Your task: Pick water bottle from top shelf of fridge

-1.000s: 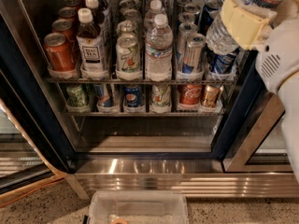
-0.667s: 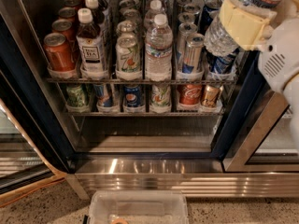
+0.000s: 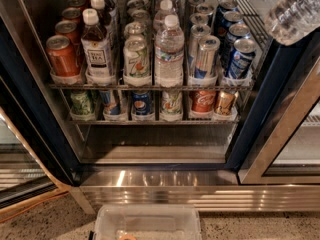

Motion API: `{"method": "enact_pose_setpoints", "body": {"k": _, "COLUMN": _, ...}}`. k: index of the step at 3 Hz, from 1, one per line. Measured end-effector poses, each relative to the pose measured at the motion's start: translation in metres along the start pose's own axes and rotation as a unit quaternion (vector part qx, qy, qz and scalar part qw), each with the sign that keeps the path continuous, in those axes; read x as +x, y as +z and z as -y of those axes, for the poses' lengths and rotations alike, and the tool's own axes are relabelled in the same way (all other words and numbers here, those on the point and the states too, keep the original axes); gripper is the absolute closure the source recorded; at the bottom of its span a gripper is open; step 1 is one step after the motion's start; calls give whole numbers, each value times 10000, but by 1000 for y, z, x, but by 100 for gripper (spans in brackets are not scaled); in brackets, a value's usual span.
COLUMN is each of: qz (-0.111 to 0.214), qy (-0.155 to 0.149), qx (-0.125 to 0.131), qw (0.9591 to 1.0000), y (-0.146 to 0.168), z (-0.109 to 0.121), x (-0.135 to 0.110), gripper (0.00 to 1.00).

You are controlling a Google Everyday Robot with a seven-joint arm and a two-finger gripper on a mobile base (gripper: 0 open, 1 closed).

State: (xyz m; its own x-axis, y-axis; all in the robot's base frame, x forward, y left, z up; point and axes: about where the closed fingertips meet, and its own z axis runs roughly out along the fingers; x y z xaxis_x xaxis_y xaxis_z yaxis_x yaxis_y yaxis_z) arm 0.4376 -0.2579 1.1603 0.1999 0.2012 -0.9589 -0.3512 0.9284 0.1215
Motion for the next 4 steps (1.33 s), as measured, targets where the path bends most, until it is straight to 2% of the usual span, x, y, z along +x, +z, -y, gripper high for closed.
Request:
{"method": "enact_pose_setpoints", "body": {"k": 1, "qz": -278, "qy": -146, "qx": -362, "qw": 9989, "y": -6, "z": -18, "x": 6, "gripper": 100}}
{"method": "enact_pose_setpoints", "body": {"k": 2, "qz": -358, "qy": -189, "qx": -468, "qw": 9981, "y": -3, "z": -22, "x": 7, "gripper": 100}}
{"method": "enact_pose_setpoints", "body": {"k": 3, "qz": -793, "qy": -324, "qx": -1085, "qw": 9904, "y": -10, "z": -49, "x": 28, "gripper": 100}}
{"method": "enact_pose_setpoints", "body": {"k": 4, "qz": -1543, "qy": -210, "qx": -1968, "qw": 9680, "y": -37, "z": -89, "x": 74, "gripper": 100}}
